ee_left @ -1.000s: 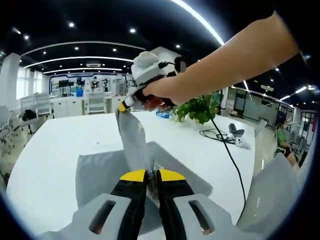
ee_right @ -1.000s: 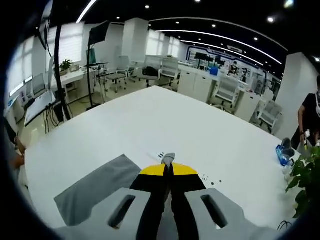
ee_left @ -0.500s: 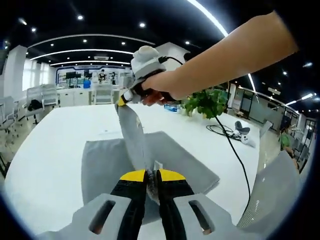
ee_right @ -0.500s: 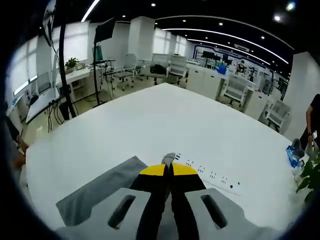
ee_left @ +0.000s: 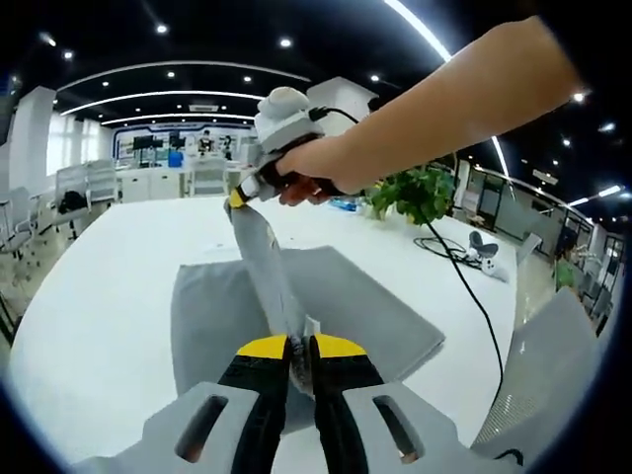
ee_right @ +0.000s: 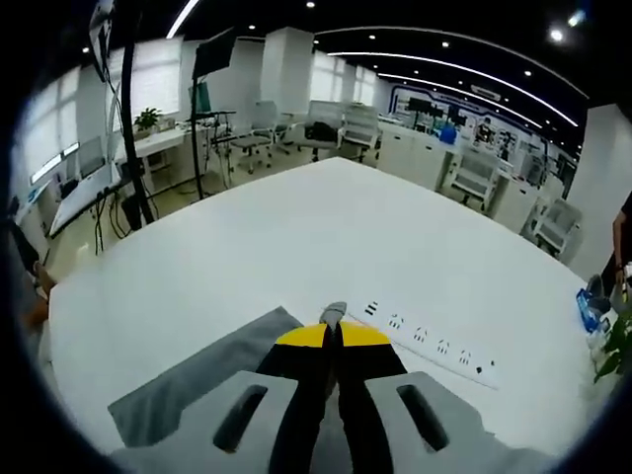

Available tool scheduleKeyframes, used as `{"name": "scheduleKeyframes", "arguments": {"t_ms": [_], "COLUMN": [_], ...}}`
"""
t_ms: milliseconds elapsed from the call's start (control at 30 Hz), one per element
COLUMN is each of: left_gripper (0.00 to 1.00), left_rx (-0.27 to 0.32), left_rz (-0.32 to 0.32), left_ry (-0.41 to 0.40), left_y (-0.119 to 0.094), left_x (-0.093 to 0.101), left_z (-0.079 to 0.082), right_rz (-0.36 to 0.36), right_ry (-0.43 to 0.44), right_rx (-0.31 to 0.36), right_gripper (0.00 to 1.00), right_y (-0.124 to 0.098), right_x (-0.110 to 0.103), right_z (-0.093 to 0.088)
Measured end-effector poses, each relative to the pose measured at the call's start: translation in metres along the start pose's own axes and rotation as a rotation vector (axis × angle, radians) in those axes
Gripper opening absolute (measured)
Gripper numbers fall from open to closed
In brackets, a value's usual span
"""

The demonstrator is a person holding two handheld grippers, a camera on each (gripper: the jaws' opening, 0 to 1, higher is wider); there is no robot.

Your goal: Fold the towel on the table until its edges align and the towel forms a compact rectangular stack.

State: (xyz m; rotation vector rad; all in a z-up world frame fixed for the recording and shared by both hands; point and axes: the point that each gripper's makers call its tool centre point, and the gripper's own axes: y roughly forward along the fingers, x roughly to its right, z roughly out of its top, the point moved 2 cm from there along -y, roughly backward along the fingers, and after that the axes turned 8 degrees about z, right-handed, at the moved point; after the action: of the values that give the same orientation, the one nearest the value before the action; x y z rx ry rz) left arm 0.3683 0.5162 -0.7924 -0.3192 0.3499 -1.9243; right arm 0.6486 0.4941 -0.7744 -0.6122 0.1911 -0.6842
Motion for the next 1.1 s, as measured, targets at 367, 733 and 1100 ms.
{"name": "scheduleKeyframes", "arguments": {"t_ms": [367,733,1100], "left_gripper": [0.08,0.08,0.08], "left_rx": [-0.05,-0.092,-0.146], "left_rz": [0.031,0.067,0.101], "left_ry": [-0.024,-0.052,-0.089], "left_y": [0.0,0.001,0.003], "left_x": [-0.012,-0.027,-0.036], "left_z": [-0.025,-0.041,-0.064], "right_rz": [0.032,0.05,0.059], "right_ry": [-0.001,0.016,0.047], "right_rx": [-0.002,-0.007,-0.017], "right_gripper": [0.0,0.0,0.01], "right_y": [0.024,0.047,0.059], "right_x": [-0.014,-0.022,-0.039], "right_z": [-0.006,-0.014,-0.025]}}
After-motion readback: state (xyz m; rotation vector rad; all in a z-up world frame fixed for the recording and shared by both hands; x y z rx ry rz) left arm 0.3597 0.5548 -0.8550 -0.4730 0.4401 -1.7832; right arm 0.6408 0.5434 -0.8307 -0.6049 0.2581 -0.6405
